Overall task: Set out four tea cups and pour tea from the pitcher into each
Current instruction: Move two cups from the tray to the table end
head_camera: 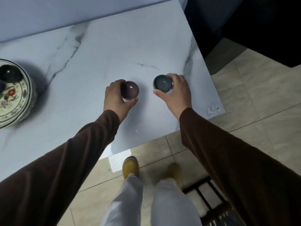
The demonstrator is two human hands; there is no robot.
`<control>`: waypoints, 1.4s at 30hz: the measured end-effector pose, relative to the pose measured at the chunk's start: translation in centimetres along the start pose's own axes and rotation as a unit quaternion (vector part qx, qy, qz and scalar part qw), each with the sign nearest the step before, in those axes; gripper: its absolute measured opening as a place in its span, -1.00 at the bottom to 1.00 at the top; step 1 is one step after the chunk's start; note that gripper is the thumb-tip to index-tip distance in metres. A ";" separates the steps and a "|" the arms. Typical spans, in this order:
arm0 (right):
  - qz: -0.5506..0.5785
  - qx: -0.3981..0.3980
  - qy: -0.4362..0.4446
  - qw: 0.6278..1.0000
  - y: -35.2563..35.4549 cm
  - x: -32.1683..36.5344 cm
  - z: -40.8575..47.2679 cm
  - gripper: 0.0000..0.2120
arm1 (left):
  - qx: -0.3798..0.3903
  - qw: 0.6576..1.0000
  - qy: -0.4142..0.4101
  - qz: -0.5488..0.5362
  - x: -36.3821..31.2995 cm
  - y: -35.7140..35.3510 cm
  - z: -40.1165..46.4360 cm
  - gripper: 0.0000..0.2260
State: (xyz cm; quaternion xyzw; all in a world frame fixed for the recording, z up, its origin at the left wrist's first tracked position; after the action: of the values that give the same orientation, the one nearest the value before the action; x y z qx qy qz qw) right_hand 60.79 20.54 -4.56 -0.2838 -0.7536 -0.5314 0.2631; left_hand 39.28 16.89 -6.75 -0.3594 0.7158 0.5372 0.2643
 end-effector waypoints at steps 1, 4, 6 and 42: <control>0.001 0.003 0.001 1.000 0.5 -0.3 0.8 -0.41 | 0.001 1.000 0.005 0.005 -0.2 -0.3 0.7 -0.45; 0.001 0.015 0.009 1.000 2.0 -1.5 3.2 -0.41 | 0.000 1.000 0.021 0.022 -1.1 -1.3 2.6 -0.44; 0.005 0.029 0.019 0.999 2.8 -2.2 5.1 -0.42 | -0.008 0.999 0.034 0.031 -1.6 -1.9 4.0 -0.45; -0.093 0.132 0.063 0.985 -1.6 -4.1 19.8 -0.28 | 0.014 0.986 0.087 0.139 0.3 -3.1 15.0 -0.30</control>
State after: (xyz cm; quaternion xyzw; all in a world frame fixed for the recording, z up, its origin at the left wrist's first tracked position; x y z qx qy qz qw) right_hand 60.63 38.26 -14.35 -0.1411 -0.8220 -0.4664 0.2947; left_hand 41.47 30.72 -13.00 -0.2977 0.7862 0.5259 0.1288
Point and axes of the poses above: each hand's wrist, its own z-axis towards the middle knuckle, its own y-axis out of the back of the hand, x = y × z, the point moved 4 cm from there along z, towards the middle knuckle, and after that the axes turned 12 degrees about x, right-handed, at the moved point
